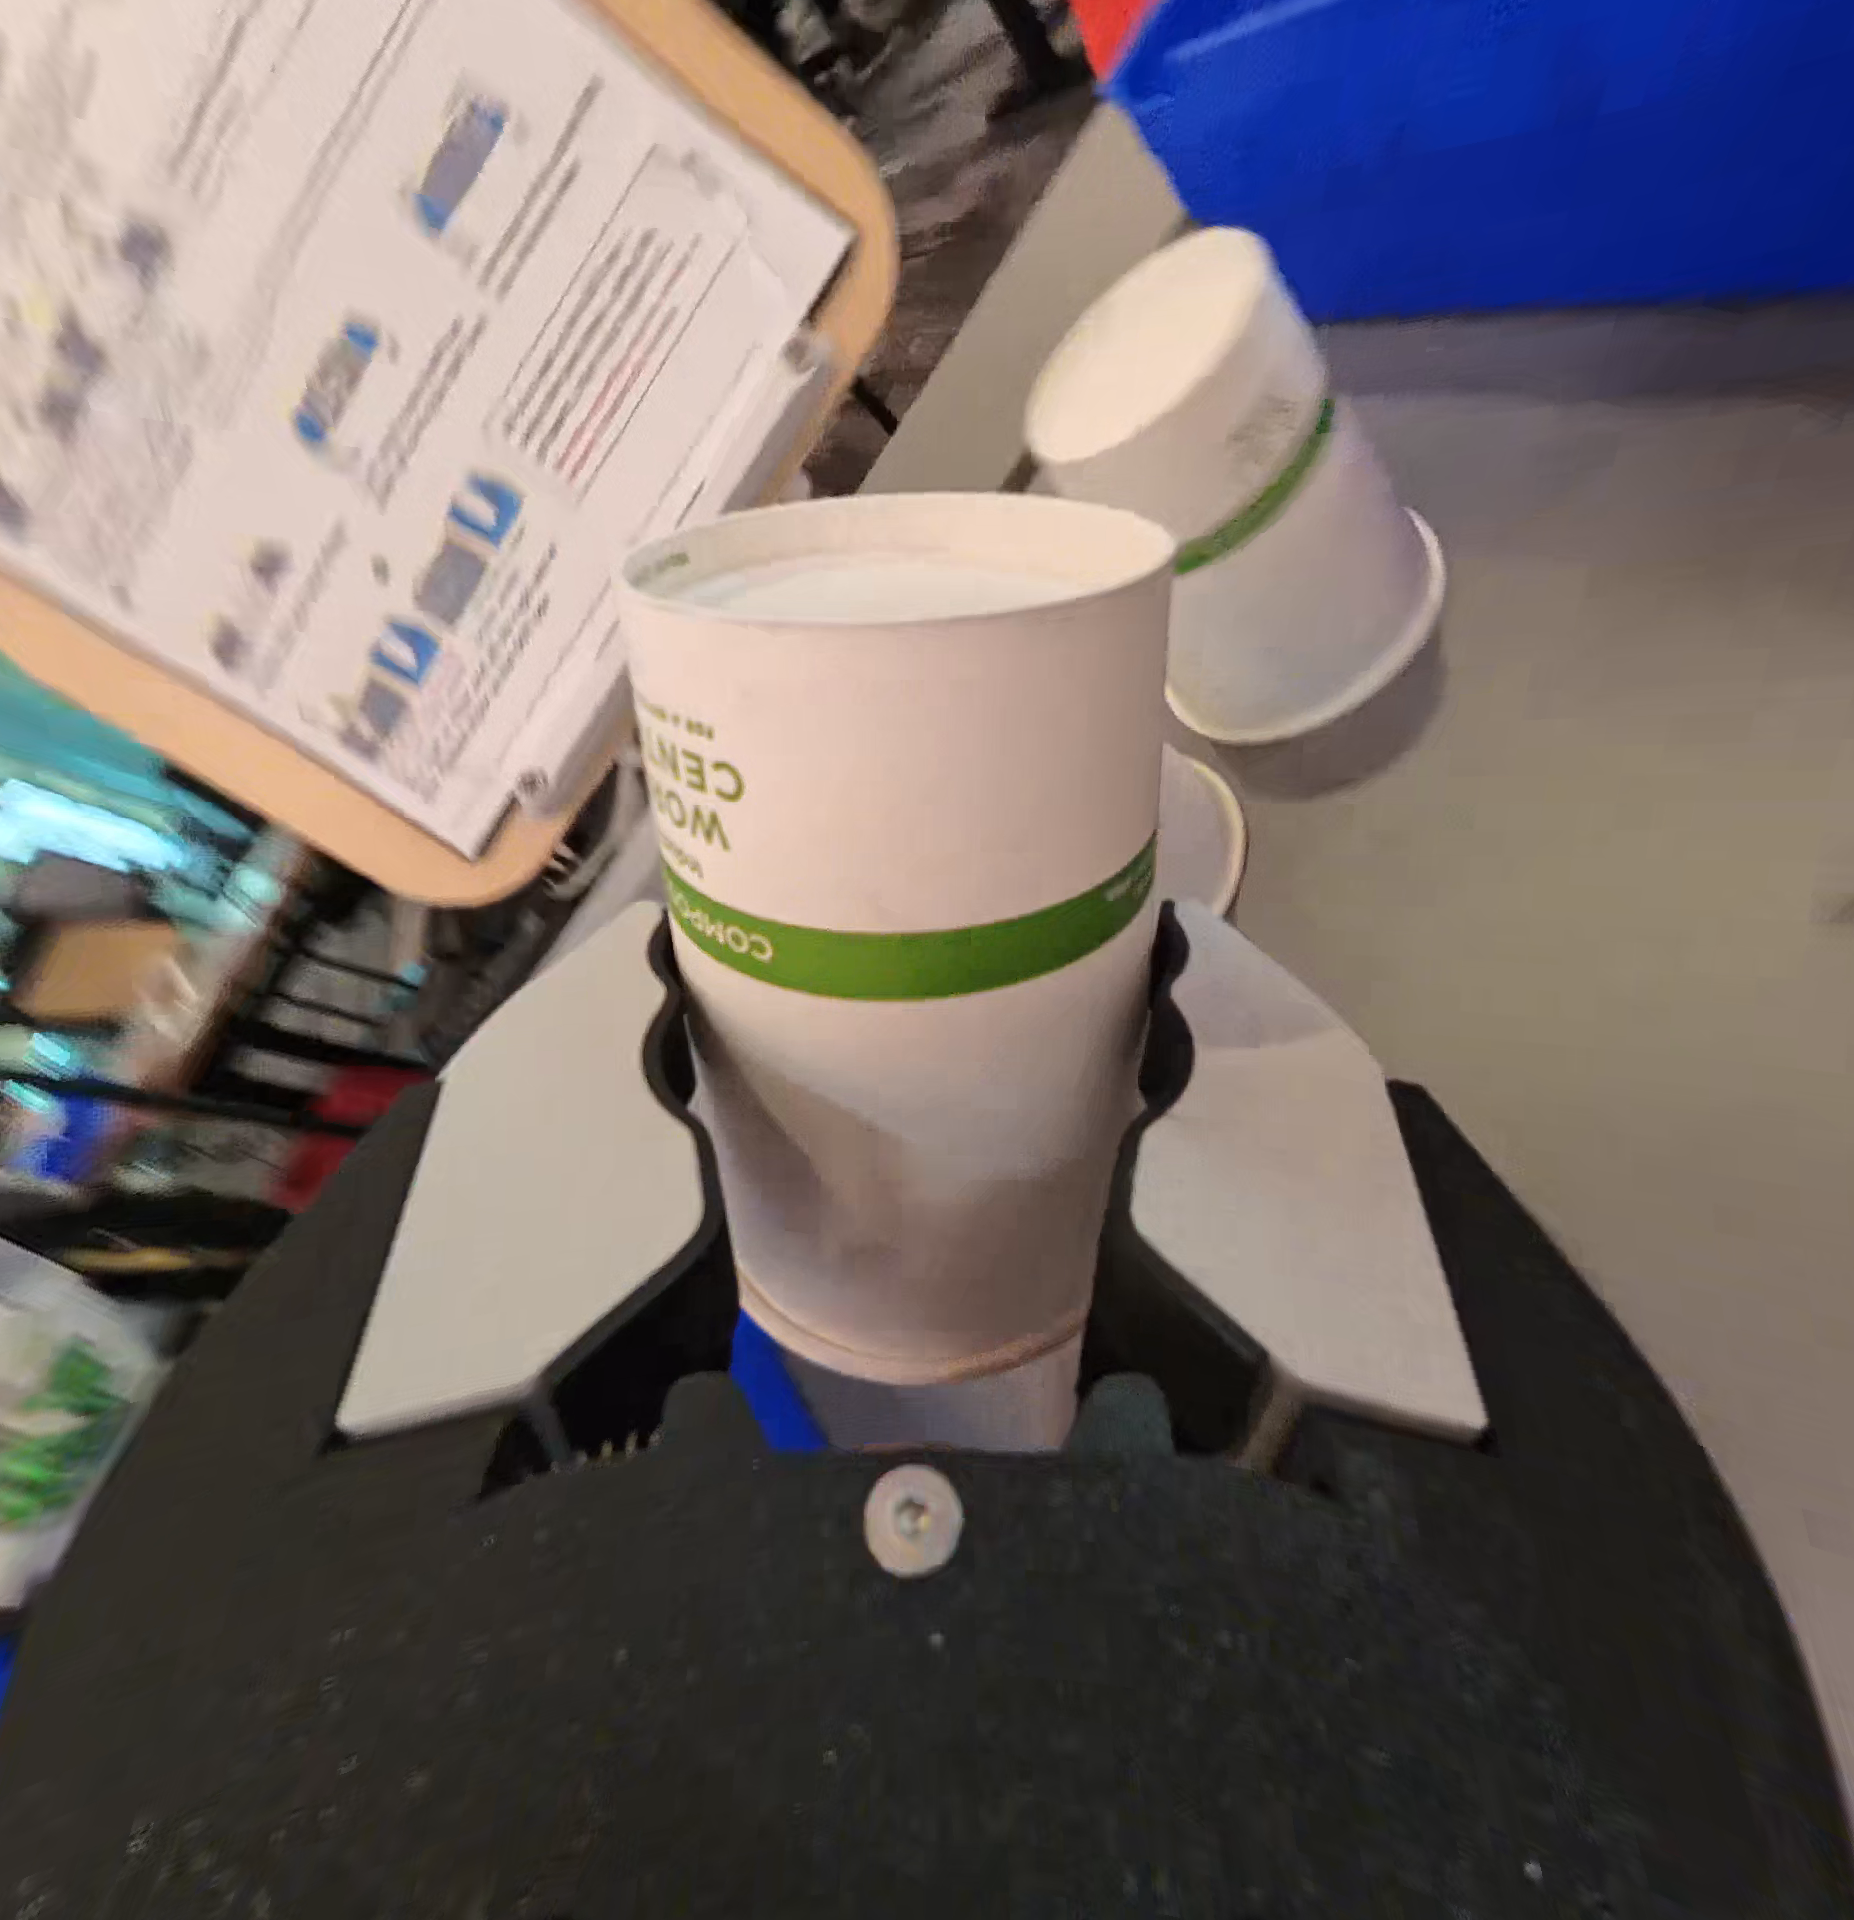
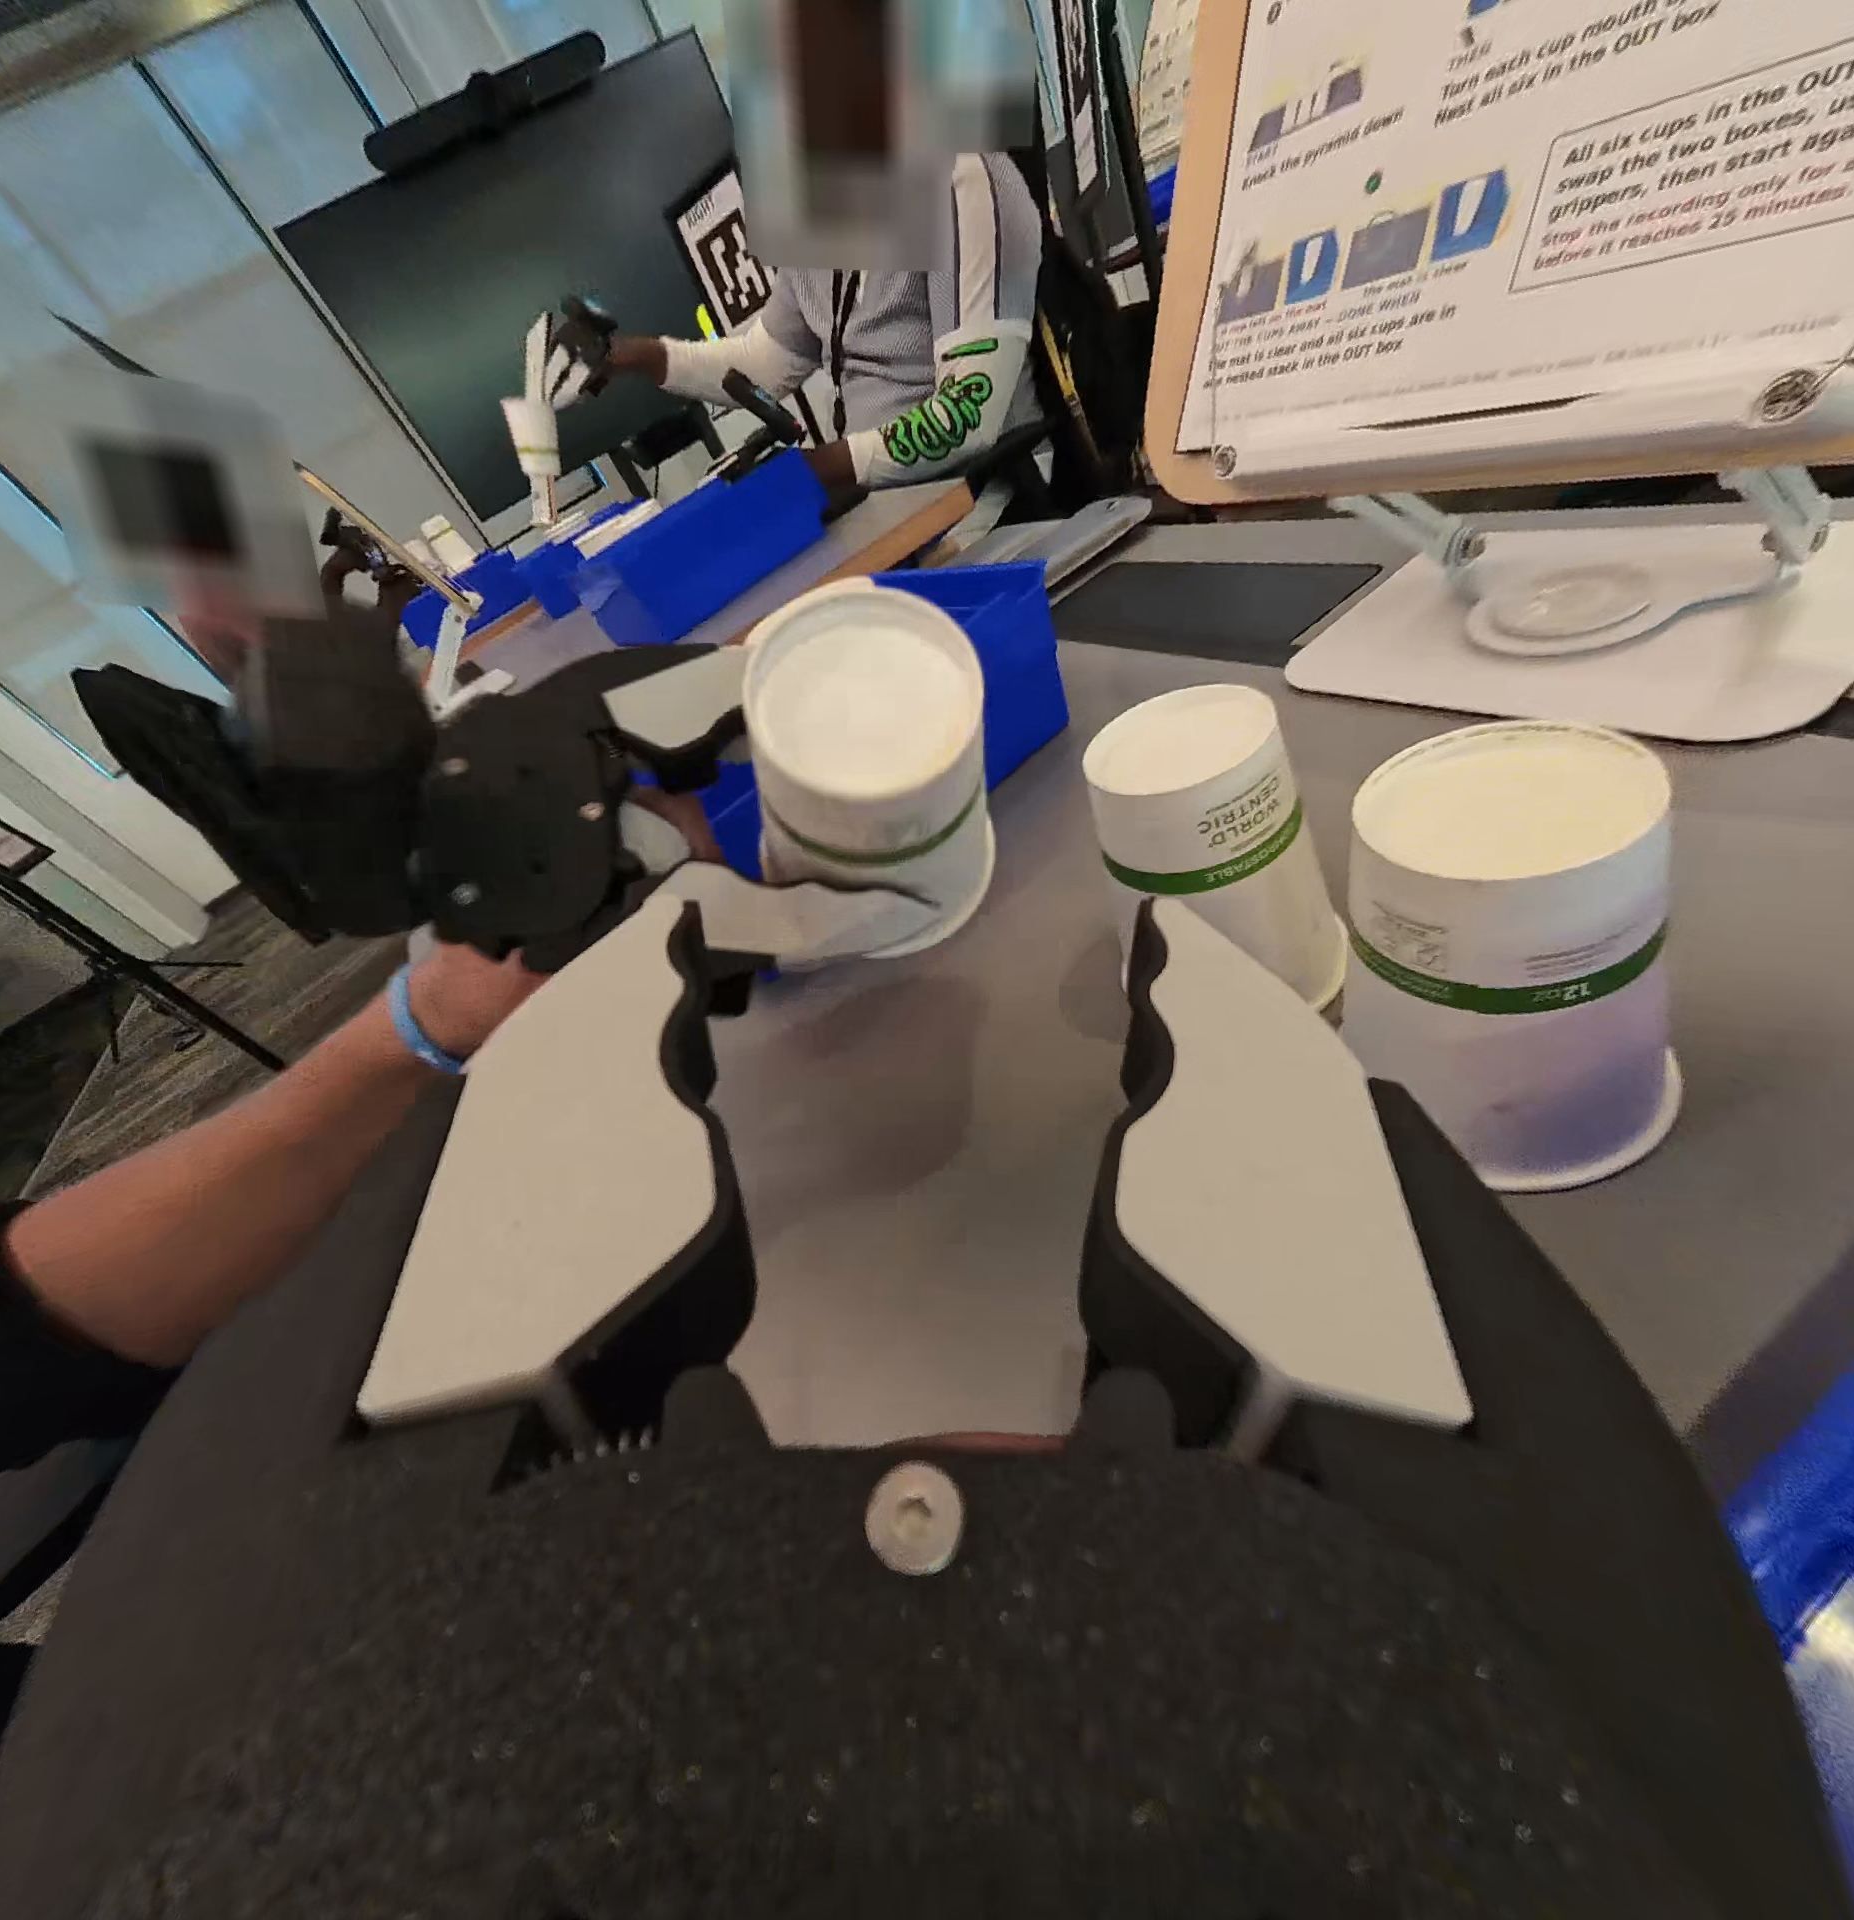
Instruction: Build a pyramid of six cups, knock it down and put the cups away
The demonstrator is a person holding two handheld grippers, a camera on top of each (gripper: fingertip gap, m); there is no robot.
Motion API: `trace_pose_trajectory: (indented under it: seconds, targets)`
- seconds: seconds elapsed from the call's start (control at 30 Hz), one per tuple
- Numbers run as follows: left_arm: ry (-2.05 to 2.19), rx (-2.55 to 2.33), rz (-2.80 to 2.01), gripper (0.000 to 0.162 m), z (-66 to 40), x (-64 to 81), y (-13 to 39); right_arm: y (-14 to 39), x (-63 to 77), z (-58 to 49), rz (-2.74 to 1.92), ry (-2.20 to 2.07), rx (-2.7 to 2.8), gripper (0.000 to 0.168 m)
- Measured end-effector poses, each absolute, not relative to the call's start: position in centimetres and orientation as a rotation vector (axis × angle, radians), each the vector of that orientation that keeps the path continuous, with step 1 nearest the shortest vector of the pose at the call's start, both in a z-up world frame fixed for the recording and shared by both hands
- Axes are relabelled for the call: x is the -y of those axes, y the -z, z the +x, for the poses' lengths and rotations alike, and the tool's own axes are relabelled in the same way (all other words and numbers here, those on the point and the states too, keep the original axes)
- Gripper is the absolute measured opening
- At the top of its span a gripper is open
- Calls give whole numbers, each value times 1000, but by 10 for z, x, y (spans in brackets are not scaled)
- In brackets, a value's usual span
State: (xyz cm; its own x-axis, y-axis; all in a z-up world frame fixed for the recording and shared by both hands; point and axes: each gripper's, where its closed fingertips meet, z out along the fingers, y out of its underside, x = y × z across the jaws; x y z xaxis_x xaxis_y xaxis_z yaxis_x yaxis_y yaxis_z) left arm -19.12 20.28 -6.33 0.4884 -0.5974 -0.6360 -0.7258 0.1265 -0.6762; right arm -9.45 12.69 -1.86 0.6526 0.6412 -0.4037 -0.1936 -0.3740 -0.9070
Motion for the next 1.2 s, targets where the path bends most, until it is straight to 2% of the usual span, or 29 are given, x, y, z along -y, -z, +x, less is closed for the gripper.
trace_pose_trajectory:
  seconds: [0.2, 0.33, 0.6, 0.9, 0.93, 1.0, 1.07, 1.2]
  targets:
    - [198, -661, -1859, 84, -214, -248, 93, 23, -123, -102, -1757, -959, 390, 74]
    - [171, -462, -1952, 84, -226, -277, 115, 29, -120, -109, -1780, -958, 425, 72]
    - [159, -445, -2054, 85, -232, -301, 152, 36, -121, -108, -1803, -968, 428, 69]
    - [221, -436, -2165, 86, -235, -291, 159, 45, -118, -111, -1841, -995, 431, 69]
    - [229, -436, -2182, 88, -235, -288, 159, 46, -115, -112, -1849, -997, 439, 69]
    - [268, -444, -2188, 102, -233, -277, 152, 52, -105, -114, -1860, -993, 463, 70]
    - [306, -480, -2184, 103, -233, -257, 139, 70, -83, -119, -1883, -993, 515, 70]
    - [542, -633, -2244, 91, -233, -180, 114, 101, -36, -123, -1842, -978, 541, 65]
